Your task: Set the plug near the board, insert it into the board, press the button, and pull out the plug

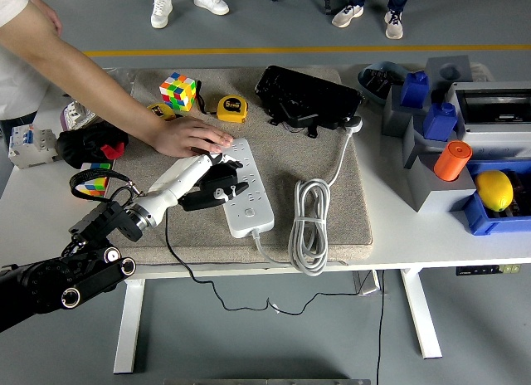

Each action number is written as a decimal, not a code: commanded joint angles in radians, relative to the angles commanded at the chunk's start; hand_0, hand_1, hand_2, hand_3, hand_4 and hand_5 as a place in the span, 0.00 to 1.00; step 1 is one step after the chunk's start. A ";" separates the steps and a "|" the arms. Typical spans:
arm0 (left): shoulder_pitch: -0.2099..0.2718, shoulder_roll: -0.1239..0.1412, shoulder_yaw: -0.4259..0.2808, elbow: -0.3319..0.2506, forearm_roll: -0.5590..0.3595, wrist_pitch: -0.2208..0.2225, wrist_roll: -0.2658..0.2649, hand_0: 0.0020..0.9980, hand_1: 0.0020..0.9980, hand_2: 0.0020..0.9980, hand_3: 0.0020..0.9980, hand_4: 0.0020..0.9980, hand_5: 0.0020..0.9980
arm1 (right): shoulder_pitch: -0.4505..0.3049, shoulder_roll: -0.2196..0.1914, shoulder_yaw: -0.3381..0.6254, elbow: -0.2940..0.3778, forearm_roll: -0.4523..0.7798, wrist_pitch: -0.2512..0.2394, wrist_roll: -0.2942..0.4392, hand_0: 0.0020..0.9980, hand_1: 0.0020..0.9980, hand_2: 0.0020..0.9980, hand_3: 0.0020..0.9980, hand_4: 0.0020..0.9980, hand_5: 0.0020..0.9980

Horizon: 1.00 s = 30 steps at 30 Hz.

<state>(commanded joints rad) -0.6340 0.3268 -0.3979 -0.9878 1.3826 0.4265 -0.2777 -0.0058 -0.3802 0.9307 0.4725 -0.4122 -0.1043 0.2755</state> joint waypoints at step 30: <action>0.124 0.102 -0.261 -0.375 0.013 -0.079 0.148 0.34 0.52 0.57 0.67 0.76 0.23 | -0.009 -0.010 -0.004 0.000 -0.004 0.001 0.003 0.70 0.70 0.67 0.57 1.00 0.49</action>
<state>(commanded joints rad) -0.5099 0.4284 -0.6594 -1.3630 1.3951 0.3475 -0.1301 -0.0148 -0.3903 0.9270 0.4727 -0.4158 -0.1029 0.2781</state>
